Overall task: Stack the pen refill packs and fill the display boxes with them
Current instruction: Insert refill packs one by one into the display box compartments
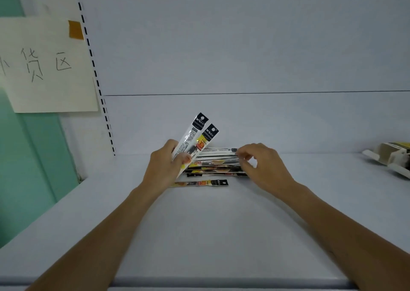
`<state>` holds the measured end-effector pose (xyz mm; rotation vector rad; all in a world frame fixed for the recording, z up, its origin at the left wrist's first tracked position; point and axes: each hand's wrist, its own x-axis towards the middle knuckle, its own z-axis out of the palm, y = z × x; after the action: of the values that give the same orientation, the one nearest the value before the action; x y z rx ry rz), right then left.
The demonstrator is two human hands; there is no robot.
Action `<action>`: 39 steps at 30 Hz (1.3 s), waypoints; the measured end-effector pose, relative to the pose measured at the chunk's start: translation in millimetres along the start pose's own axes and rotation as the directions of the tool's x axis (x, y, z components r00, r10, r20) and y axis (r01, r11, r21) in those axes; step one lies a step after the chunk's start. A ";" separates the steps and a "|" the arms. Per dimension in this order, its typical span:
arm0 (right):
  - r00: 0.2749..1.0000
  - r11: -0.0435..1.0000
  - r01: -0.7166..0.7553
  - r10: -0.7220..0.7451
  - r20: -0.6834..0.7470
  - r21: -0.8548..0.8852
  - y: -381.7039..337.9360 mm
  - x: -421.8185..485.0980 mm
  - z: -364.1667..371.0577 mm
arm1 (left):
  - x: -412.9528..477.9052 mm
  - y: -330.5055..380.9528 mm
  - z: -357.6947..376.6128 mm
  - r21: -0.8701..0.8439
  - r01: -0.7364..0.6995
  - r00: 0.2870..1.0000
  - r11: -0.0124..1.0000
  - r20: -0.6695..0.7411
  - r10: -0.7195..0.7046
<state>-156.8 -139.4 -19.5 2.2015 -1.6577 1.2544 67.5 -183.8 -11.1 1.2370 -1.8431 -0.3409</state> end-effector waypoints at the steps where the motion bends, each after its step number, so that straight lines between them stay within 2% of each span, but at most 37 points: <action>1: 0.998 0.999 0.036 -0.036 0.046 0.007 -5.9 -1.8 1.7 | -0.2 -0.1 -0.4 0.008 0.003 1.000 1.000 0.012 -0.003; 5: 0.926 0.987 0.150 -0.122 0.358 -0.053 -19.2 -7.8 14.1 | -6.5 3.8 -3.5 0.034 -0.059 0.990 0.998 0.129 0.054; 7: 0.898 0.980 0.179 -0.125 0.422 -0.092 -21.8 -7.2 16.5 | -10.8 4.2 -4.8 0.053 -0.101 0.970 0.993 0.227 0.087; 9: 0.903 0.969 0.195 -0.118 0.413 -0.149 -22.4 -6.0 13.6 | -13.8 2.4 -4.4 0.190 -0.176 0.942 0.966 0.318 0.110; 11: 0.918 0.963 0.199 -0.119 0.378 -0.179 -21.1 -6.8 8.4 | -15.6 2.6 -3.4 0.308 -0.224 0.930 0.925 0.352 0.108; 15: 0.971 0.979 0.189 -0.174 0.165 -0.080 -9.4 -8.6 -0.4 | -20.6 12.8 -3.3 0.326 -0.190 0.940 0.926 0.332 0.076; 17: 0.975 0.974 0.215 -0.211 0.068 -0.066 -5.1 -6.7 -3.1 | -22.2 15.7 -1.3 0.391 -0.228 0.949 0.892 0.293 0.115; 19: 0.968 0.966 0.251 -0.251 0.017 -0.067 -5.2 -5.5 -4.6 | -22.8 17.2 -0.3 0.400 -0.250 0.964 0.882 0.193 0.185; 21: 0.963 0.961 0.269 -0.270 -0.009 -0.067 -5.9 -5.2 -4.4 | -24.3 18.2 -0.5 0.324 -0.250 0.966 0.912 0.143 0.214; 26: 0.944 0.952 0.286 -0.299 -0.138 -0.107 -11.4 -3.1 0.0 | -29.2 17.8 7.8 0.046 -0.203 0.963 0.978 0.189 0.191; 30: 0.977 0.997 0.050 -0.035 -0.208 0.064 -21.6 -3.7 0.1 | -29.4 22.7 13.7 -0.056 -0.198 0.965 0.979 0.166 0.205; 32: 0.993 0.982 -0.043 0.063 -0.104 0.184 -32.6 -4.7 -1.0 | -29.8 30.2 14.2 -0.149 -0.171 0.969 0.974 0.152 0.194; 35: 0.975 0.891 -0.166 0.085 0.204 0.423 -52.2 -1.3 -1.6 | -32.3 40.4 17.8 -0.199 -0.160 0.953 0.967 0.224 0.204; 37: 0.935 0.816 -0.273 0.101 0.339 0.509 -58.8 2.3 -2.1 | -33.8 42.0 18.9 -0.102 -0.169 0.943 0.980 0.271 0.191; 39: 0.930 0.804 -0.310 0.146 0.336 0.508 -55.6 8.8 -3.7 | -35.0 44.9 13.8 0.034 -0.180 0.942 0.983 0.293 0.162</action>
<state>-111.6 -122.0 9.3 2.6759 -1.8996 1.7457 33.8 -136.0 -8.5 1.1011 -2.2108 -0.3886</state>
